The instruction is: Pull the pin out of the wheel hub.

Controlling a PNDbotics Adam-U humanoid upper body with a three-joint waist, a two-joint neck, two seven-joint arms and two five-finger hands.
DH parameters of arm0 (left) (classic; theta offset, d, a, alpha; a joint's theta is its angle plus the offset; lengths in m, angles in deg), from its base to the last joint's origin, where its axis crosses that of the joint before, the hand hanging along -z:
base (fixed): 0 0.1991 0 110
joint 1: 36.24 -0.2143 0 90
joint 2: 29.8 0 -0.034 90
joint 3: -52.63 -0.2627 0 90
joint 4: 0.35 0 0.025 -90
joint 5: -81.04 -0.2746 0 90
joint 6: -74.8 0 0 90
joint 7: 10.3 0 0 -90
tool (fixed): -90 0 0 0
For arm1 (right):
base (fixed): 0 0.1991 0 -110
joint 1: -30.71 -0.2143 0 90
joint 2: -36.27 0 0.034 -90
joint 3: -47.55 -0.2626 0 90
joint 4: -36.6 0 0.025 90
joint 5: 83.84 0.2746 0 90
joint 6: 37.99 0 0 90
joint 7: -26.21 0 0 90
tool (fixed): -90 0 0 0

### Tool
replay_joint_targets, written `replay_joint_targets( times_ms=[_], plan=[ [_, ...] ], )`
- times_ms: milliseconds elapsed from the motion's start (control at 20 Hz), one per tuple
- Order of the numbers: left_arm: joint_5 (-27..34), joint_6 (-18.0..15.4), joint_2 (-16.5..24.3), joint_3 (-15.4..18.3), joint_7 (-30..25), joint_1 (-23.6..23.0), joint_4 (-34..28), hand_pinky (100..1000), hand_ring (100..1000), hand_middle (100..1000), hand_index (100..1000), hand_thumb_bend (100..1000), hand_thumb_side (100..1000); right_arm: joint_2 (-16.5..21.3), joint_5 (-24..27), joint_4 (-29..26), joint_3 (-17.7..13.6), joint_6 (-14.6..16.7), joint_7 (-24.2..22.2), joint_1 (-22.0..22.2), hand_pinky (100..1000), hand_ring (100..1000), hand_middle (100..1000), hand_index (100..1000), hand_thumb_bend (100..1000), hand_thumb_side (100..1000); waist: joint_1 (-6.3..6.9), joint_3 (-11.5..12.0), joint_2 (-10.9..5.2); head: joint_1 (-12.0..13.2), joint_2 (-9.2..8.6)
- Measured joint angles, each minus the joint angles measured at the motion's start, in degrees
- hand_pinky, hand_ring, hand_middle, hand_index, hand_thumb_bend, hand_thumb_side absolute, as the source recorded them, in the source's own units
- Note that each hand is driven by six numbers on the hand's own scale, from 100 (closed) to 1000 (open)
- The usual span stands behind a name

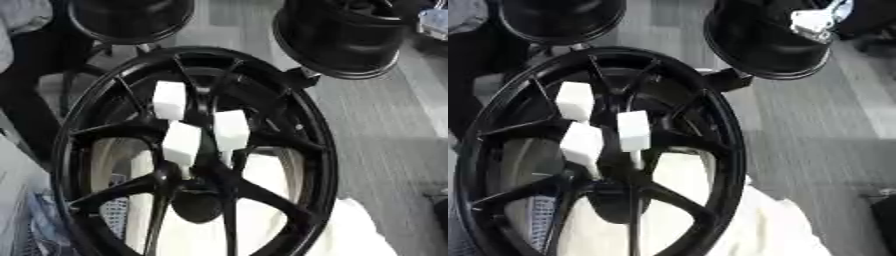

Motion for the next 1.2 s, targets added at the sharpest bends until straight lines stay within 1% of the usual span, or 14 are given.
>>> replay_joint_targets(
  times_ms=[150, 300, 500, 600, 750, 950, 1050, 1200],
  plan=[
    [0.0, 0.2, 0.0, -0.3, -0.2, 0.0, 0.0, 792, 859, 858, 908, 673, 502, -0.4, 1.1, -0.8, 2.9, -0.2, -1.7, -3.1, 906, 864, 814, 841, 100, 575, -0.02, 0.0, -0.32, -0.2, 0.00],
    [0.0, 0.3, 0.0, -0.5, -0.3, 0.0, 0.0, 793, 860, 858, 907, 672, 502, -1.7, 1.9, -0.9, 5.7, -1.2, -2.8, -5.6, 905, 863, 813, 840, 100, 591, -0.05, 0.0, -0.51, -0.4, 0.00],
    [0.0, 0.4, 0.0, -0.5, -0.4, -0.1, 0.0, 793, 860, 858, 907, 670, 502, -2.8, 2.3, -1.0, 8.6, -3.1, -2.6, -7.4, 903, 861, 812, 839, 100, 607, -0.19, 0.1, -0.54, -0.5, 0.01],
    [0.0, 0.4, 0.0, -0.5, -0.4, -0.2, 0.0, 793, 860, 858, 907, 670, 502, -3.2, 2.4, -1.1, 10.1, -4.4, -2.0, -8.3, 903, 860, 811, 839, 100, 609, -0.30, 0.1, -0.55, -0.5, 0.14],
    [0.0, 0.5, 0.0, -0.9, -0.6, -0.2, 0.0, 793, 860, 859, 906, 668, 502, -4.3, 2.4, -1.1, 12.3, -7.2, -1.7, -10.4, 902, 860, 811, 838, 123, 614, -0.43, 0.1, -0.71, -0.6, 0.56],
    [0.0, 0.6, 0.0, -1.1, -0.8, -0.2, 0.1, 793, 860, 859, 906, 667, 502, -7.1, 2.2, -0.4, 15.9, -11.4, -3.4, -14.1, 900, 861, 812, 839, 150, 613, -0.55, 0.0, -0.94, -1.1, 1.12],
    [0.0, 0.6, 0.0, -1.2, -0.9, -0.2, 0.1, 793, 860, 859, 906, 666, 502, -8.7, 2.0, 0.7, 17.6, -12.7, -4.3, -15.4, 900, 862, 813, 841, 166, 612, -0.55, 0.0, -1.02, -1.4, 1.51],
    [0.0, 0.6, 0.0, -1.2, -0.9, -0.2, 0.4, 793, 860, 857, 906, 666, 501, -10.5, 1.9, 2.4, 19.4, -13.7, -5.1, -16.6, 900, 864, 815, 845, 178, 609, -0.55, 0.0, -1.21, -1.7, 1.67]
  ],
)
